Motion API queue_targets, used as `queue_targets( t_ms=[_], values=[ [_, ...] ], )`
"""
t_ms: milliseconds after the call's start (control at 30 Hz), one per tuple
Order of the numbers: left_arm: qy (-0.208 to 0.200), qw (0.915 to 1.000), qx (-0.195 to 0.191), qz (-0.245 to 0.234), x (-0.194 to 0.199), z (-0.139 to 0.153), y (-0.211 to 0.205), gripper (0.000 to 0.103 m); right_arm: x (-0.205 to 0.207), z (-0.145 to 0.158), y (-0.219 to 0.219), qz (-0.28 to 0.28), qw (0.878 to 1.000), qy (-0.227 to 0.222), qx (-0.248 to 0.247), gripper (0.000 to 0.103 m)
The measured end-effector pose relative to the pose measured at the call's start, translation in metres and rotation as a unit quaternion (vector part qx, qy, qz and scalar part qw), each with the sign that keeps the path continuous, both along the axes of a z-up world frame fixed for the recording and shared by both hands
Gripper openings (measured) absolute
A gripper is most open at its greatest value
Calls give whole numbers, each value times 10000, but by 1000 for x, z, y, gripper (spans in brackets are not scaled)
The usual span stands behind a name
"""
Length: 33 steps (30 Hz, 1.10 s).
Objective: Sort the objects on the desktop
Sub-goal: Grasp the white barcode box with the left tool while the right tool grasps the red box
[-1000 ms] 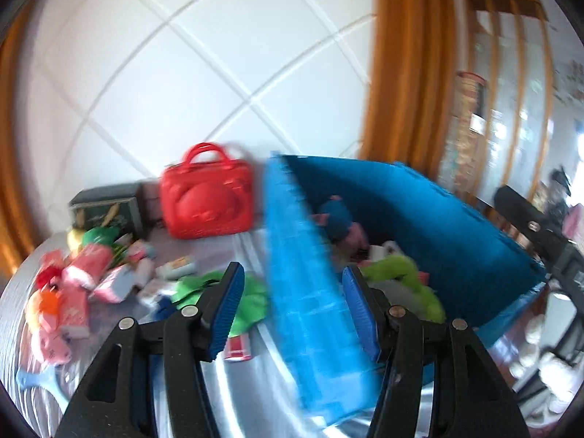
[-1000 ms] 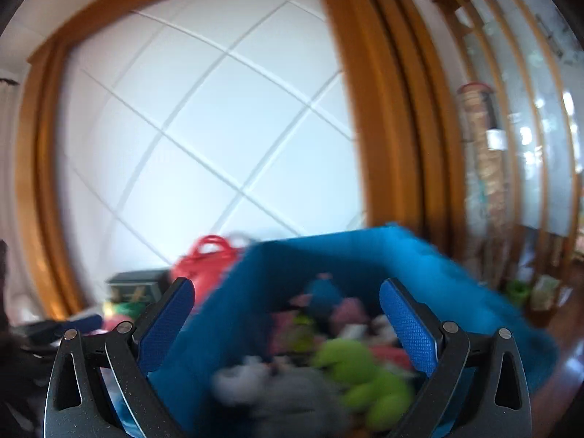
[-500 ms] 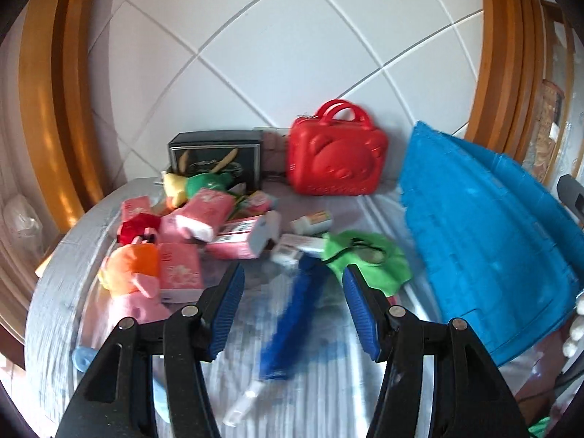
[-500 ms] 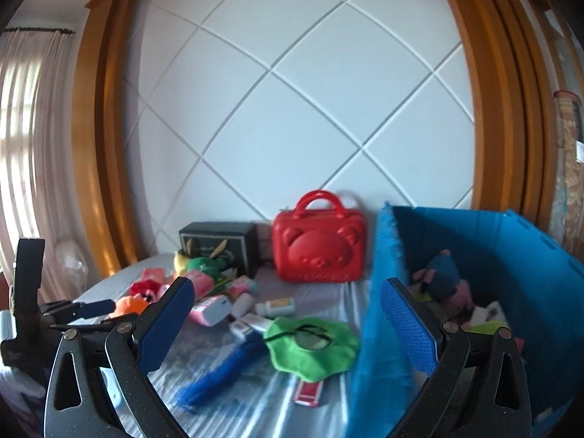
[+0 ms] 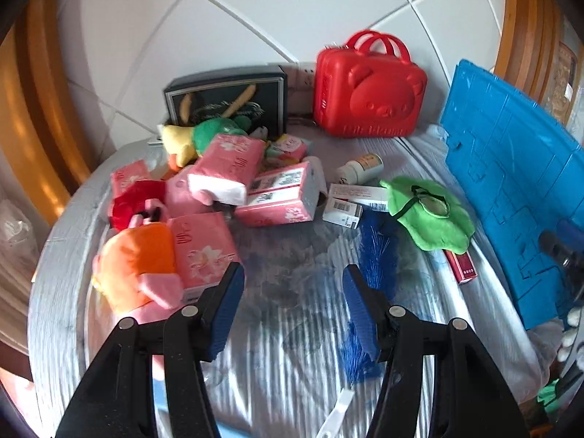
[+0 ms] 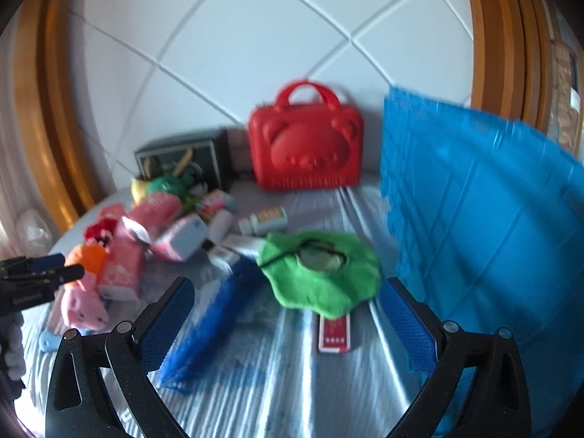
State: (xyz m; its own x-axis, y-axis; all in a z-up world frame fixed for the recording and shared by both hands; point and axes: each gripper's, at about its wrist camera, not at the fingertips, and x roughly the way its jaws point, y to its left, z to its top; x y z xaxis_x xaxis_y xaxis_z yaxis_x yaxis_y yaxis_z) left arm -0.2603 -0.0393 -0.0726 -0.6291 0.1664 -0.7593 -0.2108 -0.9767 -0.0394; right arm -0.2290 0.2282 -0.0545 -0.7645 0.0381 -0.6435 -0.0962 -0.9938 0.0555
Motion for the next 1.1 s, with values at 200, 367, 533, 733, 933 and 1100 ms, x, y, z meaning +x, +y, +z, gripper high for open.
queue_targets(
  t_ms=[200, 367, 533, 733, 933, 1100],
  values=[
    [-496, 9979, 168, -387, -58, -54, 43, 55, -29, -62, 17, -362, 9961, -746, -305, 103],
    [-753, 9948, 674, -117, -113, -80, 77, 55, -51, -91, 36, -589, 9920, -1077, -290, 103],
    [-1117, 9905, 703, 375, -167, -116, 111, 55, -75, -121, 48, -607, 9878, -1407, -260, 103],
    [-1424, 9876, 372, 552, -200, -154, 130, 55, -99, -154, 57, -596, 9836, -1675, -319, 103],
    [-1162, 9931, 54, 141, -178, -163, 135, 32, -109, -171, 67, -784, 9786, -1860, -395, 103],
    [-1095, 9939, 104, 91, -140, -149, 104, 29, -106, -172, 64, -867, 9752, -2029, -180, 47]
  ],
)
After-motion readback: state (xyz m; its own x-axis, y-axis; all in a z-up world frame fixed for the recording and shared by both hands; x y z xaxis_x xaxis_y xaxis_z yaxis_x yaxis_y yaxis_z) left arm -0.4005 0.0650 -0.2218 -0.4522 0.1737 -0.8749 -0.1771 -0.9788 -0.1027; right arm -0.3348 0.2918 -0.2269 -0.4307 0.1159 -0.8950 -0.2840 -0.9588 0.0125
